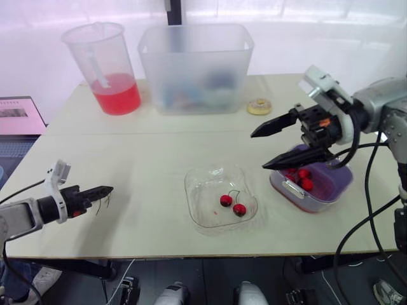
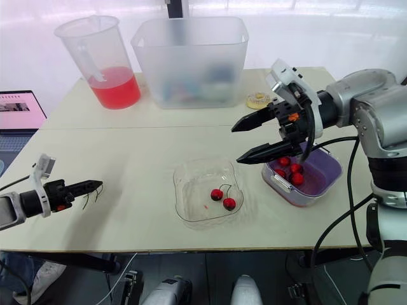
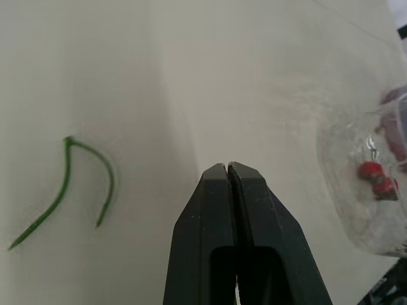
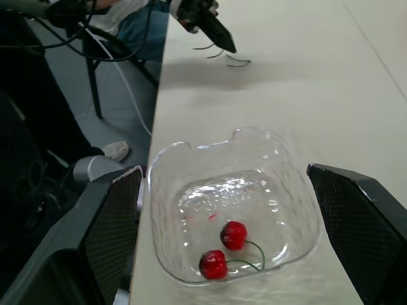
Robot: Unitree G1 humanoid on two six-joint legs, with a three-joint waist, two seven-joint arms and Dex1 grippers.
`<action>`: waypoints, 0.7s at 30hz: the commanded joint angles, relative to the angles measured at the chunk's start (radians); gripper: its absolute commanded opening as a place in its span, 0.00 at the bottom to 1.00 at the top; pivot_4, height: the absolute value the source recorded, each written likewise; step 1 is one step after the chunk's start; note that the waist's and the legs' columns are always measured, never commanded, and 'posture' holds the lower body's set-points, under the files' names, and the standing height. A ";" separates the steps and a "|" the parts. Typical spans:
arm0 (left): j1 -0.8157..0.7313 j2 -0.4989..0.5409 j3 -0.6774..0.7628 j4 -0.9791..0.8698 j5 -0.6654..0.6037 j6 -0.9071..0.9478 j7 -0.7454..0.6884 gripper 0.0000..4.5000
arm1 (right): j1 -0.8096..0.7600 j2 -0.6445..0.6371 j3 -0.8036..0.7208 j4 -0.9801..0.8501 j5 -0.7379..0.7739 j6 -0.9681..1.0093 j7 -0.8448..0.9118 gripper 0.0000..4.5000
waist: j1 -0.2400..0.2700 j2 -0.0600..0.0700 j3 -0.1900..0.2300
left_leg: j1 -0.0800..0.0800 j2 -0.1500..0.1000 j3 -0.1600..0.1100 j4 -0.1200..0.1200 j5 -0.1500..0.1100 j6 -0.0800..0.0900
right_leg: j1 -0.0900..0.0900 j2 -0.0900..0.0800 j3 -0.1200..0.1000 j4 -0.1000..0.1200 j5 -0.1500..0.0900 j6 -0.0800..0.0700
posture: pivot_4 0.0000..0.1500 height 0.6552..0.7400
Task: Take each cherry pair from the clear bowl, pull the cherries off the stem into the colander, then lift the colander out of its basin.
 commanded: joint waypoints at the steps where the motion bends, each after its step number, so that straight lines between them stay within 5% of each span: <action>1: -0.037 -0.026 0.043 0.107 0.023 -0.052 -0.004 0.00 | -0.017 0.011 -0.022 -0.035 0.034 0.003 -0.025 0.99 | -0.002 0.000 0.000 | 0.000 0.000 0.000 0.000 0.000 0.000 | 0.000 0.000 0.000 0.000 0.000 0.000 | 1.00 1.00; 2: -0.039 -0.026 0.031 0.127 0.047 -0.069 -0.009 0.00 | -0.017 0.014 -0.018 -0.036 0.034 -0.001 -0.030 0.99 | -0.004 0.000 0.000 | 0.000 0.000 0.000 0.000 0.000 0.000 | 0.000 0.000 0.000 0.000 0.000 0.000 | 1.00 1.00; 5: -0.071 -0.036 0.030 0.200 0.084 -0.120 -0.017 0.20 | -0.024 0.018 0.004 -0.019 0.013 -0.034 -0.031 1.00 | -0.006 0.000 0.000 | 0.000 0.000 0.000 0.000 0.000 0.000 | 0.000 0.000 0.000 0.000 0.000 0.000 | 1.00 1.00; 12: -0.114 0.005 0.033 0.239 0.152 -0.189 -0.045 0.99 | -0.029 0.017 0.025 0.001 0.011 -0.060 -0.025 1.00 | -0.007 0.000 0.000 | 0.000 0.000 0.000 0.000 0.000 0.000 | -0.001 0.000 0.000 0.001 0.000 0.000 | 1.00 1.00; 21: -0.189 0.143 0.130 0.059 0.071 -0.195 -0.190 0.99 | -0.012 0.011 0.082 0.073 -0.058 -0.133 -0.009 1.00 | -0.006 -0.001 0.000 | 0.000 0.000 0.000 0.000 0.000 0.000 | -0.001 0.000 0.000 0.001 0.000 0.000 | 1.00 1.00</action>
